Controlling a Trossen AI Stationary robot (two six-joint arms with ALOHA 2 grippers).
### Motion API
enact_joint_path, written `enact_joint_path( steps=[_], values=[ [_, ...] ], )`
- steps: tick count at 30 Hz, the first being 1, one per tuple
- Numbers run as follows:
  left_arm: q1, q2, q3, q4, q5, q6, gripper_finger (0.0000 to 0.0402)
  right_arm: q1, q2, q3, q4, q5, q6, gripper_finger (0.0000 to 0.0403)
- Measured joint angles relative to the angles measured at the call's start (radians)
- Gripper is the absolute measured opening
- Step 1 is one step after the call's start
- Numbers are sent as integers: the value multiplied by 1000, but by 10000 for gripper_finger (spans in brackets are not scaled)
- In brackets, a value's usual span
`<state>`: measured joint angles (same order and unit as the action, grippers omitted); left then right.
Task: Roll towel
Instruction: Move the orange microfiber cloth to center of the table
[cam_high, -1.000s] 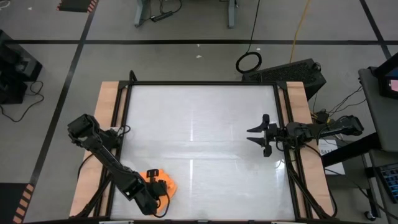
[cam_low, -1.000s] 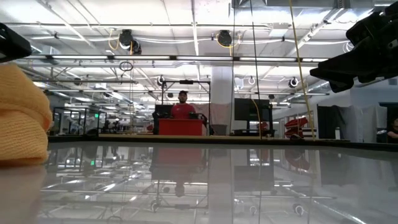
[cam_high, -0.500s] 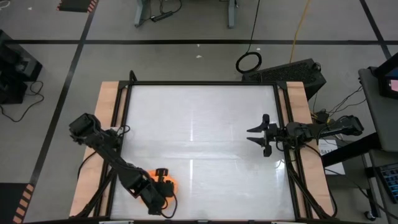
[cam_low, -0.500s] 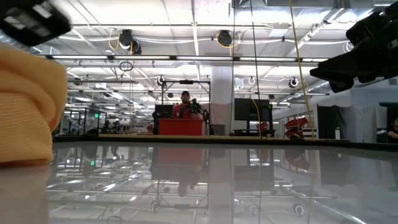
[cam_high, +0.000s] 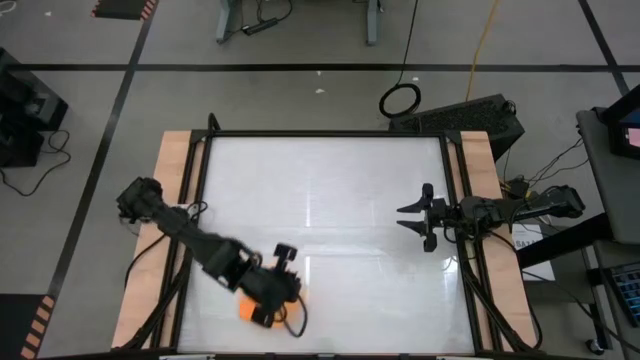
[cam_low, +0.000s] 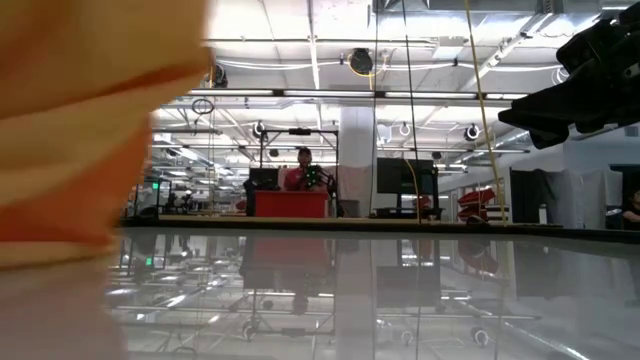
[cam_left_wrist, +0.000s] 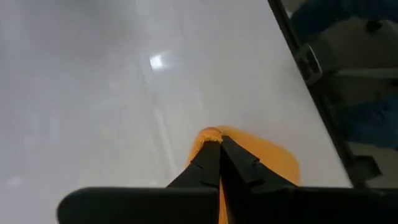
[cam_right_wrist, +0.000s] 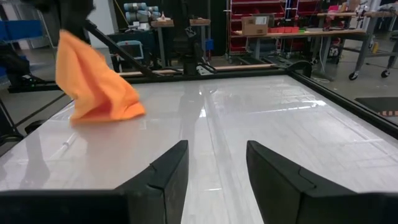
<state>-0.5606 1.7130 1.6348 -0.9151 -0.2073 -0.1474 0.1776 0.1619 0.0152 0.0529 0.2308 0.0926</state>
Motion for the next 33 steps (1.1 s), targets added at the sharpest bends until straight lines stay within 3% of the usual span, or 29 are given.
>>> enact_joint_path(
  steps=[10,14,17,20,23,29,33],
  values=[
    [219,0,296,-12,137,352,0,0,0,0,62,4,-3,153],
    [244,-1,372,-26,197,397,0,0,0,0,80,5,-3,153],
    [246,-3,392,-151,194,363,0,0,2,0,76,5,18,153],
    [249,2,343,-330,130,247,0,0,6,0,54,5,51,153],
    [254,26,225,-385,102,143,0,0,16,0,27,4,80,153],
    [252,66,-43,-277,106,80,12,0,66,0,-4,-27,139,153],
    [270,95,-146,-182,98,76,18,1,108,0,-4,-82,182,153]
  ],
)
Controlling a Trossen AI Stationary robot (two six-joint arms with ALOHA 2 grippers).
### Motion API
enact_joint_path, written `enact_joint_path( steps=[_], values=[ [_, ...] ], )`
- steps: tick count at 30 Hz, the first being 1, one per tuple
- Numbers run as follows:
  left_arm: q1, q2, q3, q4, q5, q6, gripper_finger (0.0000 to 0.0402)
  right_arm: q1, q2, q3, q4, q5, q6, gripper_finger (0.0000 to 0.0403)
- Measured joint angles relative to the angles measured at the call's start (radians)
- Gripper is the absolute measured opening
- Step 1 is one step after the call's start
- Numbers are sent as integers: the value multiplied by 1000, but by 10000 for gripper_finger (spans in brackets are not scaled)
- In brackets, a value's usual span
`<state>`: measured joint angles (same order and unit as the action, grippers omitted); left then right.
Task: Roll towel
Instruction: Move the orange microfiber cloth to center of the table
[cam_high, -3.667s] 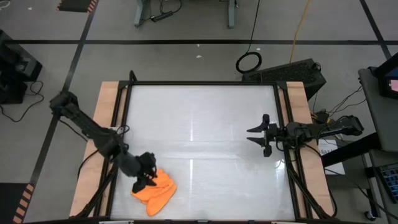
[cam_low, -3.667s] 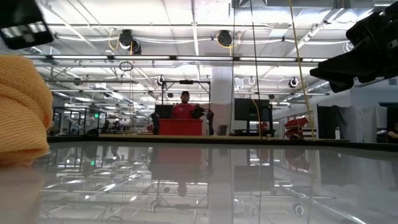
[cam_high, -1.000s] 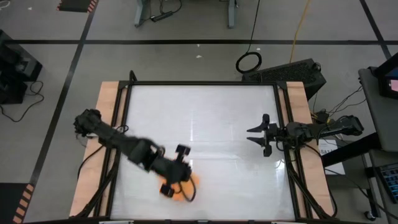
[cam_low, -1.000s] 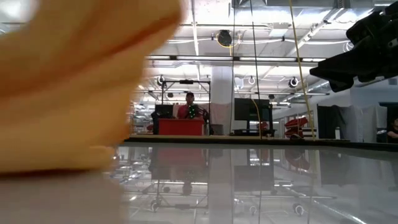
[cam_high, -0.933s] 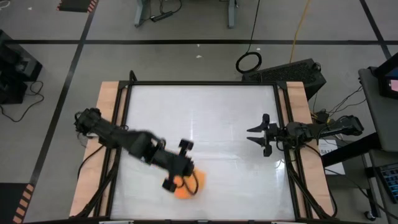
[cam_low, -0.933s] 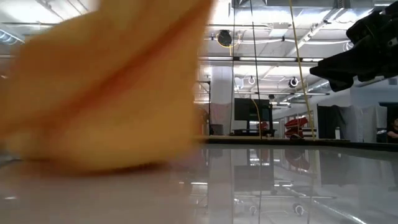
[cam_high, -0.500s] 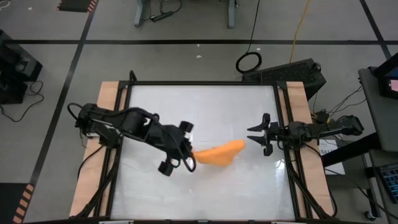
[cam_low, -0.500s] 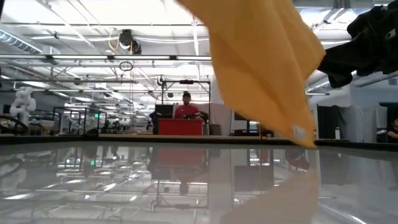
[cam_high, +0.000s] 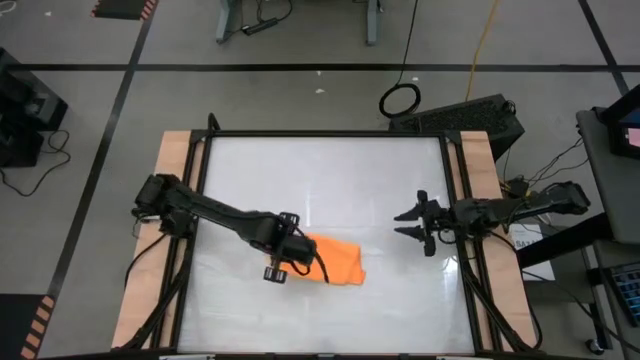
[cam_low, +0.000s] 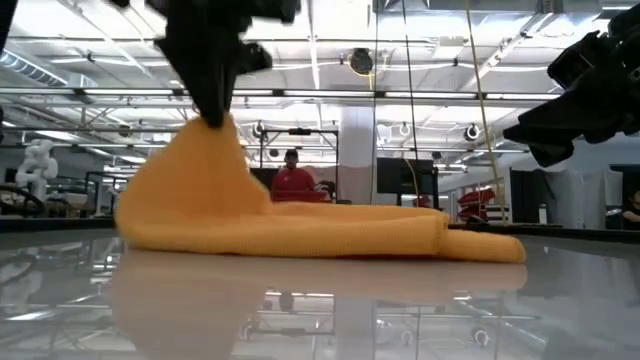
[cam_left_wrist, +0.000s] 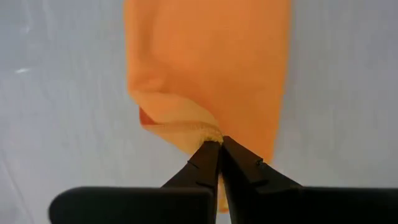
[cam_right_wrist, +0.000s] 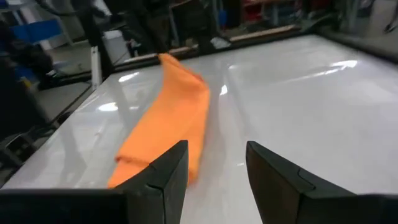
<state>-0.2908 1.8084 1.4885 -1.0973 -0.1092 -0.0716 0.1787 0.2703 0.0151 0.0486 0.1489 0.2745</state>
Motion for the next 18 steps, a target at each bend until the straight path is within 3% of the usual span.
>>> enact_joint_path(
  steps=[8,18],
  values=[
    [99,6,-38,201,-106,18,21,0,93,0,7,-22,3,153],
    [271,16,-39,213,-106,62,24,0,190,0,51,-15,-39,153]
  ],
)
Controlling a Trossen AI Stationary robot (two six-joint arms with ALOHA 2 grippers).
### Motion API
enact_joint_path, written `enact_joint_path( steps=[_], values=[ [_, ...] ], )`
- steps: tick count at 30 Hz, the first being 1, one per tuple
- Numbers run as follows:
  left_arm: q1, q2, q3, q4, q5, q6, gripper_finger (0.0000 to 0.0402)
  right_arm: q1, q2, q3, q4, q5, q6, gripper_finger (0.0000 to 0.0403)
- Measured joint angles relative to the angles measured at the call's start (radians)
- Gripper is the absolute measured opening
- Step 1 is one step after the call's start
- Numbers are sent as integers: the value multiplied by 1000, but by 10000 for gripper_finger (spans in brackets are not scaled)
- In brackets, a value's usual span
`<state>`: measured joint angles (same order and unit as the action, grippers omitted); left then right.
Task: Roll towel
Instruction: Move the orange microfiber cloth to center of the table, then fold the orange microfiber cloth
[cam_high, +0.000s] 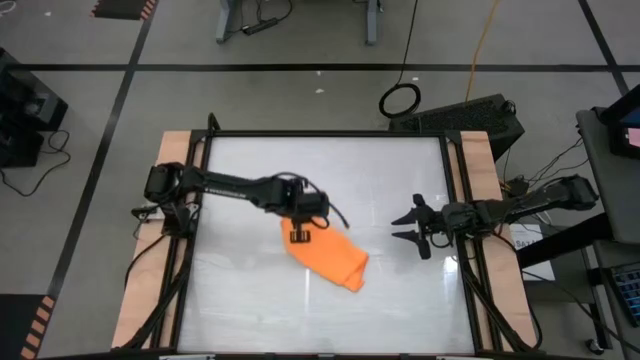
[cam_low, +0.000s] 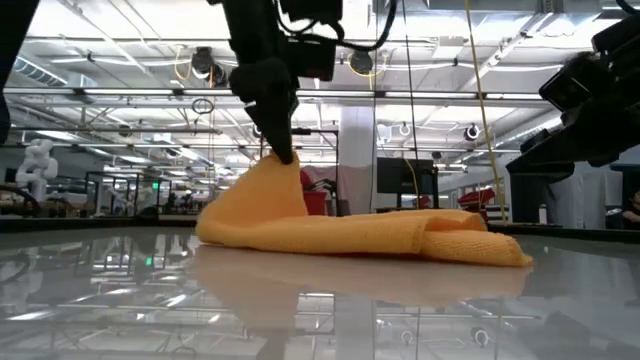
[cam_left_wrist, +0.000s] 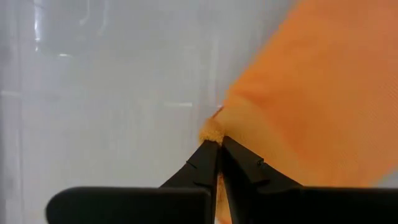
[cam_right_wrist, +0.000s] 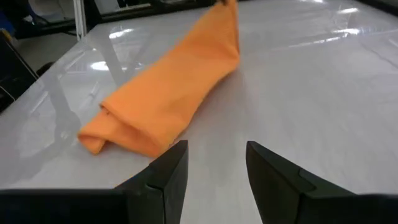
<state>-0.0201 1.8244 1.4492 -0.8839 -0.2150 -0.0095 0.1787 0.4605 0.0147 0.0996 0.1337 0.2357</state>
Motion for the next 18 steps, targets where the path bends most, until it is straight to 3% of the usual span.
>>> enact_joint_path(
  steps=[5,12,14,18],
  values=[
    [74,11,0,14,0,41,58,0,42,0,76,0,-24,153],
    [126,8,0,9,8,50,160,0,102,0,111,-13,26,153],
    [129,7,0,1,87,70,184,0,120,0,139,-55,40,153],
    [97,-1,1,22,364,146,201,1,163,0,224,-145,52,153]
  ],
)
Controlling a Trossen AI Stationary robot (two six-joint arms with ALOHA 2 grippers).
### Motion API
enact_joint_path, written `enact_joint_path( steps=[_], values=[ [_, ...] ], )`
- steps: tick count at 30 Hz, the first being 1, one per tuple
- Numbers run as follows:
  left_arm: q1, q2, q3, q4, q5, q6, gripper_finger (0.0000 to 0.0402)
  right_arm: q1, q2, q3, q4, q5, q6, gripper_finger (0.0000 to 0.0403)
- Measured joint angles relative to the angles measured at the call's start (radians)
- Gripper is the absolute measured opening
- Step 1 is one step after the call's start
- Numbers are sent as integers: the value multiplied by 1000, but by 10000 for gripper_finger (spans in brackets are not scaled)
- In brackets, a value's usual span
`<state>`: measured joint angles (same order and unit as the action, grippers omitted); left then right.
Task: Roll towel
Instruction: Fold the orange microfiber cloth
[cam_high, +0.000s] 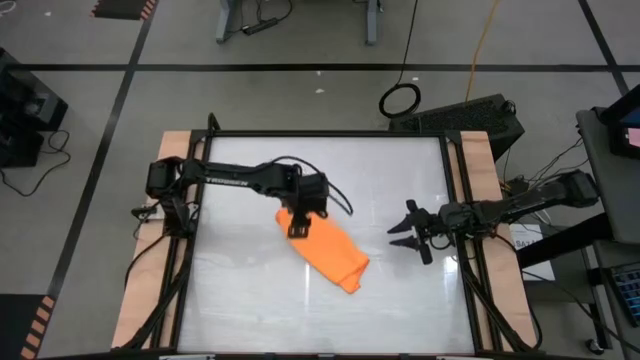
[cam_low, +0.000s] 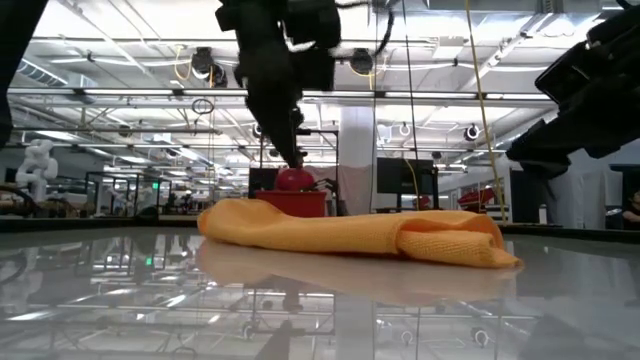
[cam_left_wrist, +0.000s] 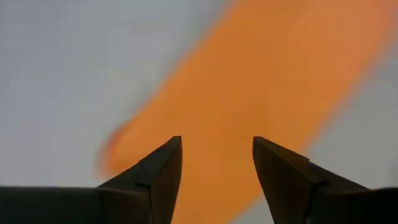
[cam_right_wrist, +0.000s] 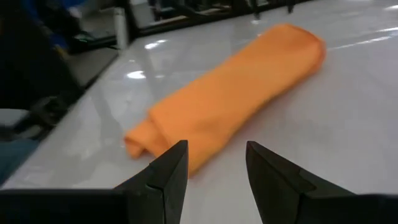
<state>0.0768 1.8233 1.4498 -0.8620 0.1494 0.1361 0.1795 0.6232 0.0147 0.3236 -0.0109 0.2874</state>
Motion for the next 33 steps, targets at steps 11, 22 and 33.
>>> enact_joint_path(
  steps=[11,22,33],
  values=[
    [-184,77,0,73,50,65,170,21,140,0,132,37,-17,153],
    [-229,214,0,187,29,88,169,26,233,1,223,36,-22,153],
    [-221,251,0,324,-54,157,54,96,299,1,266,43,-22,153]
  ],
)
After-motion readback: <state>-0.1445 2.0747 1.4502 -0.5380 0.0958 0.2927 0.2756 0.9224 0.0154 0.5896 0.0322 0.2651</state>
